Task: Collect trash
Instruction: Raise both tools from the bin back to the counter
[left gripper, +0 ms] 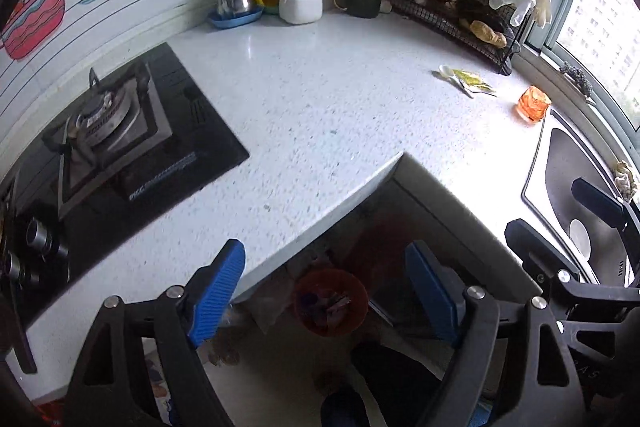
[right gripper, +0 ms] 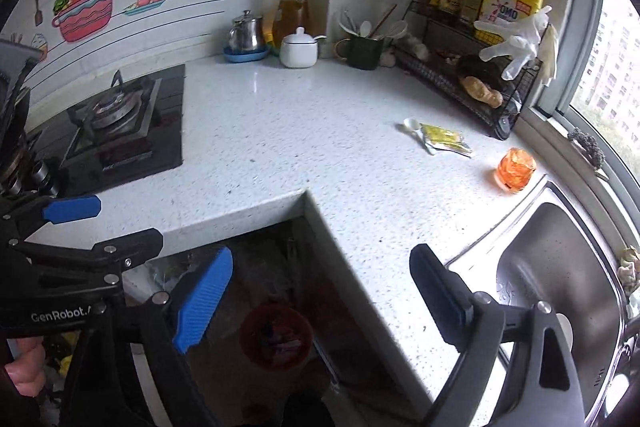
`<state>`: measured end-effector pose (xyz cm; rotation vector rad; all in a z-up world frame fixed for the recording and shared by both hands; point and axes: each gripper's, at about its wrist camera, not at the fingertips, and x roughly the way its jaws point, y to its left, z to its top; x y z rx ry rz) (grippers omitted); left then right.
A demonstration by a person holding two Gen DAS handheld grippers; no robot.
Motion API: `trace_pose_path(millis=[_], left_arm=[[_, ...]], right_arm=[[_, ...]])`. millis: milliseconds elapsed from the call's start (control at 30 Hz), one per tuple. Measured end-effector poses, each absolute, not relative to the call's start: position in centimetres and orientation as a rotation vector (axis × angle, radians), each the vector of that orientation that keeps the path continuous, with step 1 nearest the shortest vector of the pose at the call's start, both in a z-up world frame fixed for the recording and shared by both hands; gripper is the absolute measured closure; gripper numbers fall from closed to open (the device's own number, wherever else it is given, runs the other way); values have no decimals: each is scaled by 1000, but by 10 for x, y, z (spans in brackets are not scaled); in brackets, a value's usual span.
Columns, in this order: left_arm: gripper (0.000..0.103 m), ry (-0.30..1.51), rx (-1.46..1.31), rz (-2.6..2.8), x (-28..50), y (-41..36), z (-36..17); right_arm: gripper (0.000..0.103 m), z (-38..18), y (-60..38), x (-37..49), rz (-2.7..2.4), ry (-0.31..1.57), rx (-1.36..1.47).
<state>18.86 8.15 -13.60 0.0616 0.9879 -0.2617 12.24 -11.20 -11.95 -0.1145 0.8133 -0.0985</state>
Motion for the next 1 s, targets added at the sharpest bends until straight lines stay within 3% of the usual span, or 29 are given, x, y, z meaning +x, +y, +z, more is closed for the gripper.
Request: trace_pose_path(millis=[633,1000], left_arm=[[22,999,191,-489,336,-87,-119],[22,1032,294,-606,383,-207,-145]], right_arm=[[13,-95,-252,208,-340,805,21],[13,-103,-341,237,-467,858,105]])
